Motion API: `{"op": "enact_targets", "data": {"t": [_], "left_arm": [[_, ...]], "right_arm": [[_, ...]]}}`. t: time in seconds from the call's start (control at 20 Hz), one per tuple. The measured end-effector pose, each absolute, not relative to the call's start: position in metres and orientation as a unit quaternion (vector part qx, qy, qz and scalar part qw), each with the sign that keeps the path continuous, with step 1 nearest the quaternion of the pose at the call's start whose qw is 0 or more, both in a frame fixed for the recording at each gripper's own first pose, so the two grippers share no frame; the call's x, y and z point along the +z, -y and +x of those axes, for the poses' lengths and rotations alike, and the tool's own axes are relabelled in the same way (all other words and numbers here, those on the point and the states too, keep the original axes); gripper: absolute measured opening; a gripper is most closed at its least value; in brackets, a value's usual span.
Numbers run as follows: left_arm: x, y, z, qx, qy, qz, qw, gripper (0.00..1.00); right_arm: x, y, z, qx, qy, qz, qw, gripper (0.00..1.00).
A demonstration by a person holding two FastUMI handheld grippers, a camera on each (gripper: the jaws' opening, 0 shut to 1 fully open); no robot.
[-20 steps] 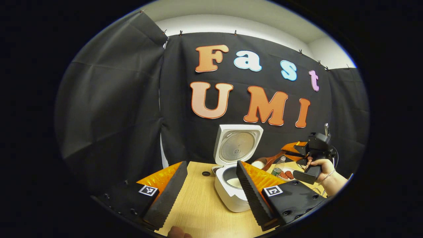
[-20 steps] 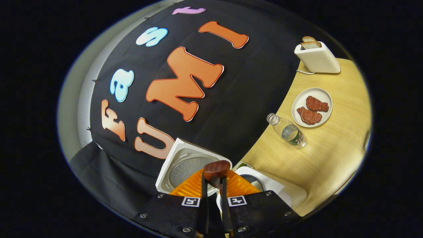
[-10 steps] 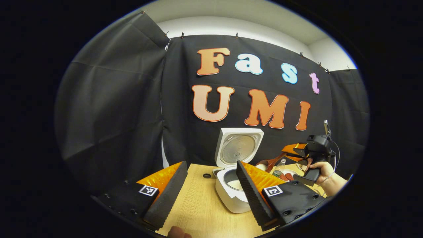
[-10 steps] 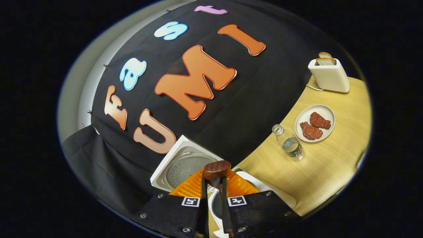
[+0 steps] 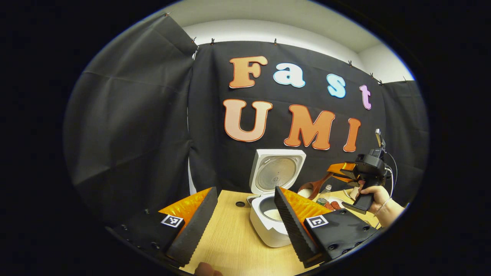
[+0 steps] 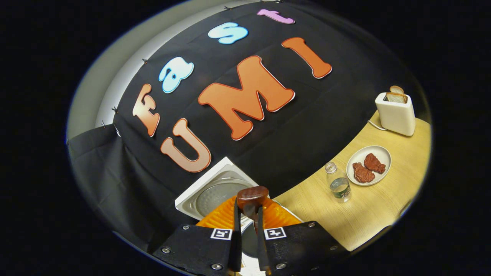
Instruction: Close the left gripper, press the button to open the rice cooker; take a wooden spoon from the chopstick holder with the right hand, scoop a spoonful of rice and pour it into the rice cooker, then put the wooden spoon back into the chopstick holder.
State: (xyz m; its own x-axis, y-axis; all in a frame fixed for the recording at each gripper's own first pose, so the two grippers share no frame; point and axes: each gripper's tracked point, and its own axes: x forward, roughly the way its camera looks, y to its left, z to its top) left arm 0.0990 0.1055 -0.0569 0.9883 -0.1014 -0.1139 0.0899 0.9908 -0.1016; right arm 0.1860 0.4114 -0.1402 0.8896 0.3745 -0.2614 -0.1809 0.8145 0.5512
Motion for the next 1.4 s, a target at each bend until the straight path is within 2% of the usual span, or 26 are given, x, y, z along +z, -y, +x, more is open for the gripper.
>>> {"op": "enact_targets", "data": {"t": [0.8, 1.4], "left_arm": [[-0.057, -0.107, 0.101, -0.049, -0.057, -0.048, 0.996, 1.0], [-0.063, -0.112, 0.101, -0.04, -0.059, -0.049, 0.996, 1.0]], "right_arm": [[-0.117, -0.446, 0.181, 0.197, -0.135, 0.114, 0.964, 0.16], [-0.109, -0.476, 0.167, 0.244, -0.107, -0.009, 0.964, 0.16]]}}
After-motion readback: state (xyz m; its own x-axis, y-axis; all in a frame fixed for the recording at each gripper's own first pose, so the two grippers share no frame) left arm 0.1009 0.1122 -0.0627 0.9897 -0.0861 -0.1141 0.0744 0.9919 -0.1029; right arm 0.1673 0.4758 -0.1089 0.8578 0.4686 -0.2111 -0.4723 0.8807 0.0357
